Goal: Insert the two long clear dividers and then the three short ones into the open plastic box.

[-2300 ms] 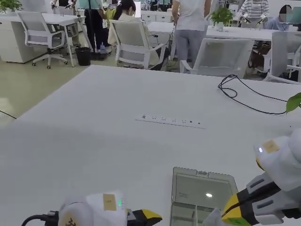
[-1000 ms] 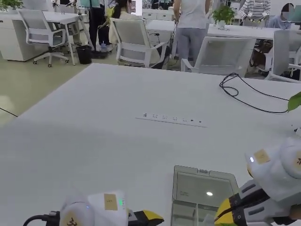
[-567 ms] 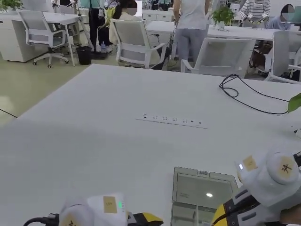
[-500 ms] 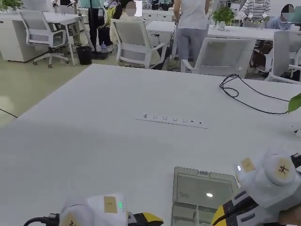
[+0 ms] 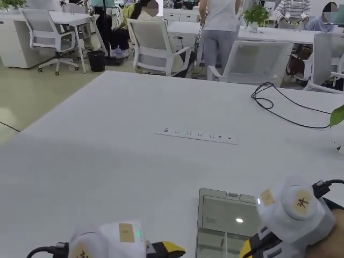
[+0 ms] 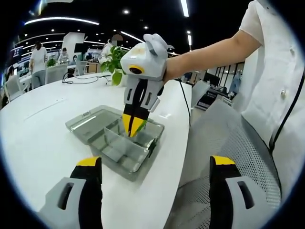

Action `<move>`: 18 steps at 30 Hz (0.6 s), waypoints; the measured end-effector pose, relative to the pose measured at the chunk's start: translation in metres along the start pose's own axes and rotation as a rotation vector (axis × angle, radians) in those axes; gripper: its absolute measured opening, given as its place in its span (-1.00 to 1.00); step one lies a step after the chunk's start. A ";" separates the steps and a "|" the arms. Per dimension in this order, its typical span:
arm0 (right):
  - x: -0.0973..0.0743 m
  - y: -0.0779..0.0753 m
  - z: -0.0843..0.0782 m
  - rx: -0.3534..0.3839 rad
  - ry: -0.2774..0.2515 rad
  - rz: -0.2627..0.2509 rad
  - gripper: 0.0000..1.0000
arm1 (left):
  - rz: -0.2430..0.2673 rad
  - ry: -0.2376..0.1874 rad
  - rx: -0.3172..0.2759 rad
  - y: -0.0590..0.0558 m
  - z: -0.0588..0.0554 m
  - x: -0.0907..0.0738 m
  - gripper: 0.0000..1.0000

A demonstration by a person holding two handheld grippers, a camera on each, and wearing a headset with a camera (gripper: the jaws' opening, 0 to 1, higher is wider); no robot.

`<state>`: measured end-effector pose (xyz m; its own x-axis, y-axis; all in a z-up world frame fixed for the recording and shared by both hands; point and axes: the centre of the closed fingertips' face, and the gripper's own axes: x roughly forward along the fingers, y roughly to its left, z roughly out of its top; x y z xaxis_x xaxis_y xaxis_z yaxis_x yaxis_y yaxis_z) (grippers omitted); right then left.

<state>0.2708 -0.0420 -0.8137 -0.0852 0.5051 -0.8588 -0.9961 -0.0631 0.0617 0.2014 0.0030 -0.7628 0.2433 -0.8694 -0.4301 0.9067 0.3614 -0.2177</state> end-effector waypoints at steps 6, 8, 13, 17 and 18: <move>-0.001 0.000 -0.001 0.005 -0.001 0.000 -0.94 | -0.003 0.005 -0.007 0.000 -0.003 0.001 0.95; -0.001 0.000 -0.001 0.005 -0.001 -0.001 -0.94 | 0.001 0.006 -0.009 0.000 -0.004 0.002 0.98; 0.001 0.000 -0.001 0.012 0.001 -0.005 -0.93 | 0.003 0.011 -0.014 0.001 -0.006 0.000 0.98; 0.001 -0.001 -0.001 0.014 0.000 -0.007 -0.93 | 0.007 0.008 -0.017 0.001 -0.006 -0.001 0.99; 0.001 -0.001 -0.001 0.015 -0.001 -0.008 -0.93 | 0.008 0.008 -0.017 0.001 -0.006 -0.001 1.00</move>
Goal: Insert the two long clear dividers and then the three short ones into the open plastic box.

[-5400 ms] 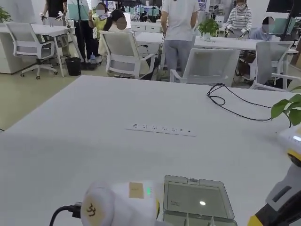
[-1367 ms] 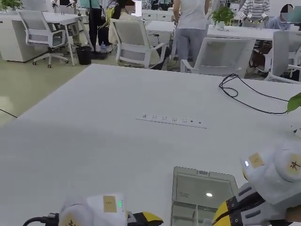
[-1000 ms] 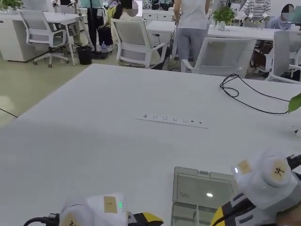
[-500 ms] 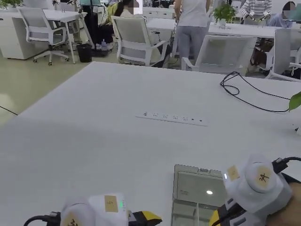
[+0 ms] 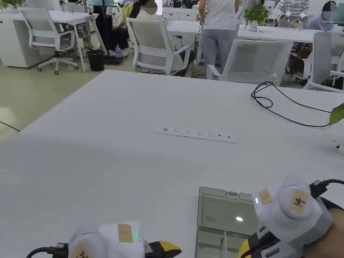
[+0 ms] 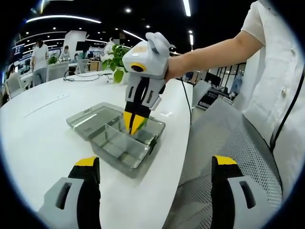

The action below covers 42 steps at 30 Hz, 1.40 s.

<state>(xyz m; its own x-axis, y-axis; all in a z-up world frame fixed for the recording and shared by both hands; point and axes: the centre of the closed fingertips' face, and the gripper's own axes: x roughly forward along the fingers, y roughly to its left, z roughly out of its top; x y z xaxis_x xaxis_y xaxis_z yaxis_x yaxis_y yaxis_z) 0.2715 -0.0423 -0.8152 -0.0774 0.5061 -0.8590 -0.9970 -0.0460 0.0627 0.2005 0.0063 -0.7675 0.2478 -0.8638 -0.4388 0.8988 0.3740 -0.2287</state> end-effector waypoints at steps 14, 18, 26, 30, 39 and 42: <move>-0.024 -0.009 0.008 0.085 -0.102 -0.055 -0.70 | 0.015 0.003 -0.002 0.003 -0.001 -0.004 1.00; -0.034 -0.013 0.008 0.116 -0.135 -0.075 -0.59 | 0.017 0.005 -0.002 0.004 -0.002 -0.005 1.00; -0.052 -0.015 0.001 0.167 -0.177 -0.109 -0.45 | 0.024 0.006 0.001 0.006 -0.001 -0.007 1.00; -0.061 -0.013 -0.006 0.178 -0.181 -0.122 -0.37 | 0.030 0.003 0.003 0.007 0.000 -0.009 1.00; -0.077 -0.004 -0.038 0.206 -0.145 -0.142 -0.22 | 0.032 0.004 0.004 0.007 0.000 -0.010 1.00; -0.081 0.000 -0.049 0.216 -0.135 -0.143 -0.18 | 0.032 0.004 0.003 0.007 0.000 -0.011 1.00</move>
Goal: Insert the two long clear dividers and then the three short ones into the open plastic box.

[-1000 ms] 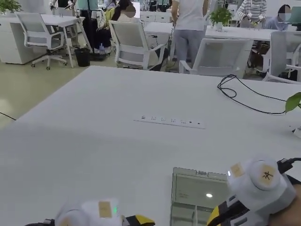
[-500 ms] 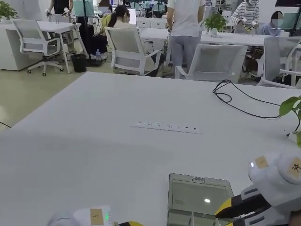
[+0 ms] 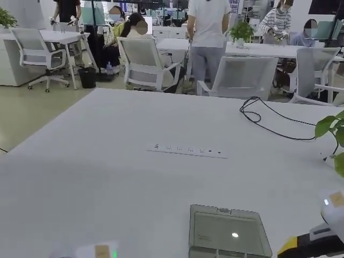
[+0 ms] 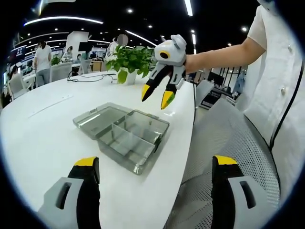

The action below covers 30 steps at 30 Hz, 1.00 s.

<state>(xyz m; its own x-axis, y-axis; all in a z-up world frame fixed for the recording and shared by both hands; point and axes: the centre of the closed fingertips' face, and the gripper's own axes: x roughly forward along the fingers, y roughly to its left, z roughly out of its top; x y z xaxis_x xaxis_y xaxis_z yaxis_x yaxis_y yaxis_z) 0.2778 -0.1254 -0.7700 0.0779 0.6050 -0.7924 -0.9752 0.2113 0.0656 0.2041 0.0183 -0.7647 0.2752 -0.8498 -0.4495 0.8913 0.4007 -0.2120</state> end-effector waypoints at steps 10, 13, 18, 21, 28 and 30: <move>-0.015 0.002 -0.045 0.012 0.084 -0.008 -0.02 | -0.001 0.000 0.000 0.000 0.000 0.000 1.00; -0.020 0.002 -0.064 0.015 0.125 -0.007 0.01 | -0.005 0.000 -0.002 -0.001 0.000 0.000 1.00; -0.026 0.003 -0.090 0.016 0.186 -0.002 0.04 | -0.003 0.001 -0.003 0.001 -0.001 0.000 1.00; -0.029 0.005 -0.109 0.011 0.241 0.017 0.07 | -0.002 -0.001 -0.005 0.002 -0.001 0.000 1.00; -0.035 -0.002 -0.151 -0.039 0.365 0.009 0.03 | 0.001 0.002 -0.010 0.005 -0.002 0.000 1.00; -0.035 -0.003 -0.157 -0.047 0.382 0.012 0.03 | 0.001 0.001 -0.011 0.005 -0.002 0.000 1.00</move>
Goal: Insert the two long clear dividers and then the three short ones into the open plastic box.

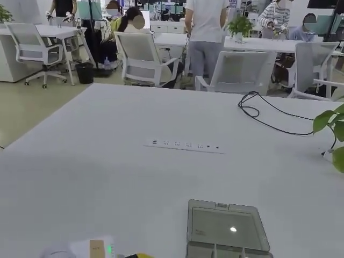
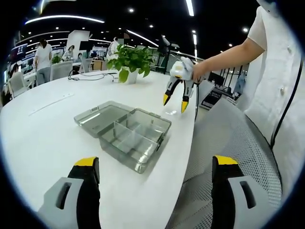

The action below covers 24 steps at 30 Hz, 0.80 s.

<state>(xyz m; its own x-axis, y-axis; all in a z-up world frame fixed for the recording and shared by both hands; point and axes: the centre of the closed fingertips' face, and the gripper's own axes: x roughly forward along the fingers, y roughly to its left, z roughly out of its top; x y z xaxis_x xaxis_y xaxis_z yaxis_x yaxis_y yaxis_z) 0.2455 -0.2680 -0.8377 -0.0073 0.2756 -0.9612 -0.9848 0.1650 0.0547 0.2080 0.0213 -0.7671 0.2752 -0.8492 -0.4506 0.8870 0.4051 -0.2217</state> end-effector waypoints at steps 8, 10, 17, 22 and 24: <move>0.008 -0.003 -0.020 -0.074 0.082 -0.008 -0.04 | 0.000 0.001 -0.006 0.002 -0.001 0.000 1.00; 0.010 -0.005 -0.023 -0.078 0.088 -0.008 -0.06 | 0.000 0.001 -0.008 0.002 -0.001 0.000 1.00; 0.014 -0.007 -0.025 -0.086 0.086 -0.022 -0.13 | 0.004 -0.001 -0.011 0.003 -0.001 0.000 1.00; 0.014 -0.009 -0.025 -0.087 0.088 -0.037 -0.19 | 0.005 0.000 -0.015 0.004 -0.001 -0.001 1.00; 0.014 -0.007 -0.024 -0.099 0.091 -0.043 -0.20 | 0.006 0.000 -0.016 0.004 -0.001 -0.001 1.00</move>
<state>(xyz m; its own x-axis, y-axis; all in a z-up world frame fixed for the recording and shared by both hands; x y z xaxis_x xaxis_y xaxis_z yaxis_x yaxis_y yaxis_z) 0.2484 -0.2884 -0.8581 0.0245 0.1827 -0.9829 -0.9968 0.0790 -0.0102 0.2105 0.0241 -0.7686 0.2806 -0.8469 -0.4517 0.8793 0.4155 -0.2327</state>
